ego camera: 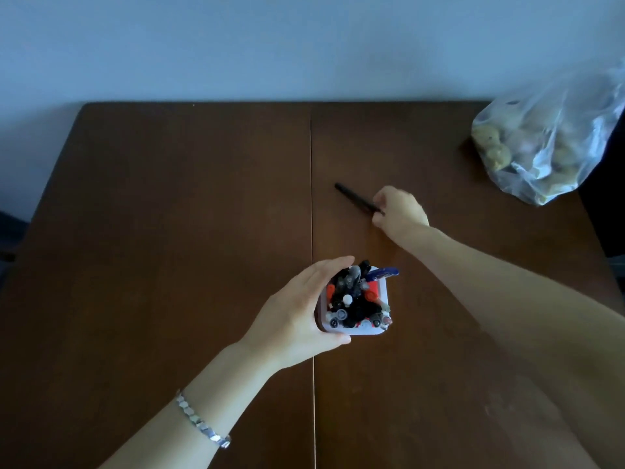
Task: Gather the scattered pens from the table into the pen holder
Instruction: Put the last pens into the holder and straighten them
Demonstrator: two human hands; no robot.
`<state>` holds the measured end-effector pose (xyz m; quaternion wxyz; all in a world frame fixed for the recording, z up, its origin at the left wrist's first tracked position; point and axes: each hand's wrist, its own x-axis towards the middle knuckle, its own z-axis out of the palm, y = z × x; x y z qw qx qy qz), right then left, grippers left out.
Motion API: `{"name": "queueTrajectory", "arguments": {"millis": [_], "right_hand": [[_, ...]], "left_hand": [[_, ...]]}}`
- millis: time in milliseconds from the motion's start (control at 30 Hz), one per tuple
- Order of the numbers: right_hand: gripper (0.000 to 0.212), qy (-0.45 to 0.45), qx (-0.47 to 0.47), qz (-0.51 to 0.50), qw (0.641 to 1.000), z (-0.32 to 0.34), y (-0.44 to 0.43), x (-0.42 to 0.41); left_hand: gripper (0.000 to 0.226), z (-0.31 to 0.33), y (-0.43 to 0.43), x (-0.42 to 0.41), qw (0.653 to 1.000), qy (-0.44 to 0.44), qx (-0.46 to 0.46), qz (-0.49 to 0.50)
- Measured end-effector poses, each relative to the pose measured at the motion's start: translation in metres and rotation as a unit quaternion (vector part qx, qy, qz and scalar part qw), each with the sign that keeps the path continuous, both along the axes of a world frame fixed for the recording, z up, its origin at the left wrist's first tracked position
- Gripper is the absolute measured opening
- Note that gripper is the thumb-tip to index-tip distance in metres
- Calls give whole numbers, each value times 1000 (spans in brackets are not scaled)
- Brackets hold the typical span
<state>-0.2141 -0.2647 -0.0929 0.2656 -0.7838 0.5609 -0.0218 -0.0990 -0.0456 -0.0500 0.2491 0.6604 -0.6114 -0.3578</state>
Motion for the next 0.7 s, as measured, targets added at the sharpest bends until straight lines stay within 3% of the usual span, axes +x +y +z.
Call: {"name": "queueTrajectory", "arguments": {"millis": [100,267,367,467,633,700], "right_hand": [[13,-187,63,-99,975,34,37,-43],[14,-275,4,-162,948,119,98,-116],[9,-246,39,-107,963,153,121,-130],[9,-161,27,-34,986,153,125,-115],[18,-68,31,64,995,112,125,-61],[22,-69,34,72,994,93,132,-48]], "left_hand": [[92,4,1,-3,1000,8,12,-1],[90,7,3,-8,999,31,30,25],[89,10,3,-10,999,32,25,29],[89,12,3,-11,999,31,29,33],[88,14,2,-11,999,28,34,27],[88,16,3,-12,998,32,42,37]]}}
